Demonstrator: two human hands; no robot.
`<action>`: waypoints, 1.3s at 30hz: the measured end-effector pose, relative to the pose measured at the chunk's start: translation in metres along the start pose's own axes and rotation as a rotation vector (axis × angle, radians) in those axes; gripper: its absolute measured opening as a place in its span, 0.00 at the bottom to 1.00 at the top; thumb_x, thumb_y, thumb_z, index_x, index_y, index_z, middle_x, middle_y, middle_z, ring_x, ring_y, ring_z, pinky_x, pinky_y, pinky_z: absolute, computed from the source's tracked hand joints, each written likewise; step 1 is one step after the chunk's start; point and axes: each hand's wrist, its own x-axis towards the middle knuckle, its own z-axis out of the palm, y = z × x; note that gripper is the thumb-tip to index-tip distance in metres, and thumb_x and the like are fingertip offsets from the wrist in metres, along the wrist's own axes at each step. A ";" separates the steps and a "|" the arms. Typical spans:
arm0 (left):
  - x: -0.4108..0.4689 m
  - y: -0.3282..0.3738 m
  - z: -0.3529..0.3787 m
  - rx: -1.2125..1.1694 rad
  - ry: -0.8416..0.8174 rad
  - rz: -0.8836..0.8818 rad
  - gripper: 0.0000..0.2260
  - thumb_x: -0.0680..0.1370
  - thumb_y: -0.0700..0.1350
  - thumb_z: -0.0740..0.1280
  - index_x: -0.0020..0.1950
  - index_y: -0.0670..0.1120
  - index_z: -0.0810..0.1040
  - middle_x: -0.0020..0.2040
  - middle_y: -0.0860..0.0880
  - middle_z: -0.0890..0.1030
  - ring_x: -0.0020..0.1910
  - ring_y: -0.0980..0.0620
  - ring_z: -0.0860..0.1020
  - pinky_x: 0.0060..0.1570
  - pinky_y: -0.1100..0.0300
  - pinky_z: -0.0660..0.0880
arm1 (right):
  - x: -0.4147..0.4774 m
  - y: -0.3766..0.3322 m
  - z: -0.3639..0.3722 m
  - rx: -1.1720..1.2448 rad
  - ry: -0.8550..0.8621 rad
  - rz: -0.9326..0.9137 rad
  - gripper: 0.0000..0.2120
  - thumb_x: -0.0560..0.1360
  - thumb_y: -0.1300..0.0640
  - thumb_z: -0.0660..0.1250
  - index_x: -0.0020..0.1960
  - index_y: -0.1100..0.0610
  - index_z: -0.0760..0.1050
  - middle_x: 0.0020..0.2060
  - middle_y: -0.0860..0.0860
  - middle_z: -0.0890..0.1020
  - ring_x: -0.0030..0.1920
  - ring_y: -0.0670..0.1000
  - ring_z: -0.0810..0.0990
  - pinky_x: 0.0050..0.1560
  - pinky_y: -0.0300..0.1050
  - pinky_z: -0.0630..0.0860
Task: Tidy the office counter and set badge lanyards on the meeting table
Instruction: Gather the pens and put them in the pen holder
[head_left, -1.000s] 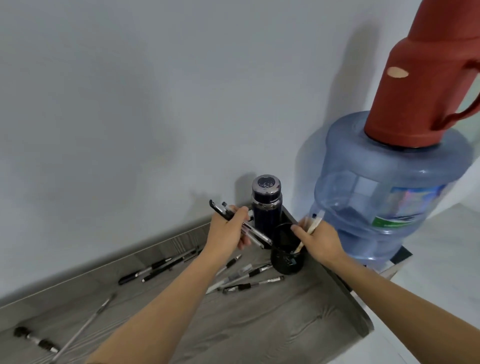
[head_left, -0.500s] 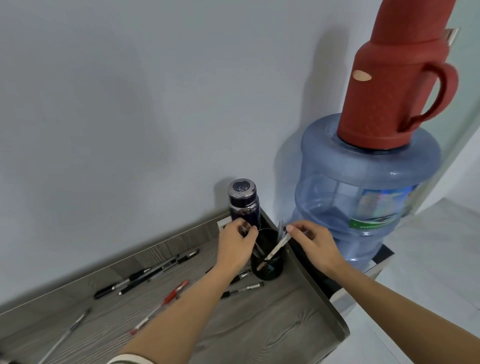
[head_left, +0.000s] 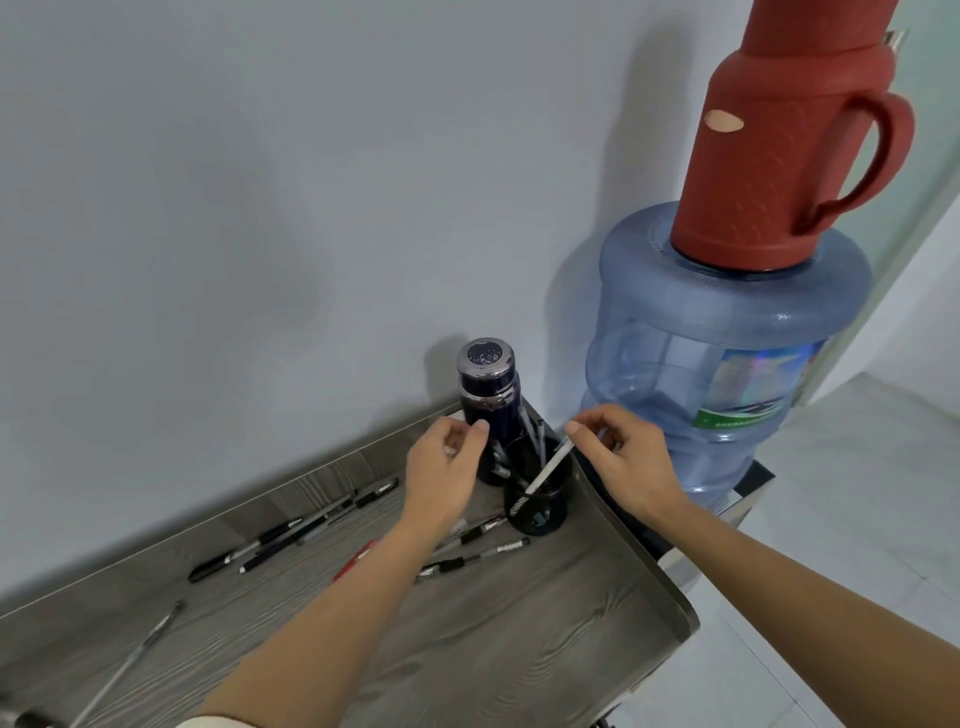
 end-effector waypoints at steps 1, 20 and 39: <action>0.001 -0.002 -0.009 -0.004 0.007 0.000 0.10 0.79 0.53 0.64 0.48 0.47 0.79 0.43 0.53 0.81 0.44 0.57 0.77 0.43 0.65 0.70 | -0.002 -0.005 0.003 -0.012 0.002 -0.023 0.03 0.76 0.51 0.70 0.45 0.50 0.81 0.36 0.45 0.81 0.34 0.45 0.75 0.37 0.40 0.74; -0.063 -0.169 -0.322 0.327 0.236 -0.188 0.02 0.73 0.40 0.68 0.42 0.46 0.78 0.36 0.52 0.78 0.36 0.52 0.75 0.37 0.59 0.68 | -0.078 -0.137 0.244 -0.227 -0.488 -0.187 0.08 0.76 0.49 0.69 0.55 0.46 0.79 0.38 0.39 0.79 0.36 0.41 0.77 0.39 0.35 0.74; -0.127 -0.287 -0.427 0.944 -0.156 -0.025 0.15 0.75 0.38 0.61 0.59 0.48 0.77 0.60 0.50 0.75 0.62 0.48 0.69 0.53 0.51 0.76 | -0.132 -0.182 0.422 -0.736 -1.026 -0.613 0.17 0.79 0.49 0.62 0.67 0.45 0.72 0.63 0.49 0.72 0.67 0.52 0.68 0.59 0.49 0.72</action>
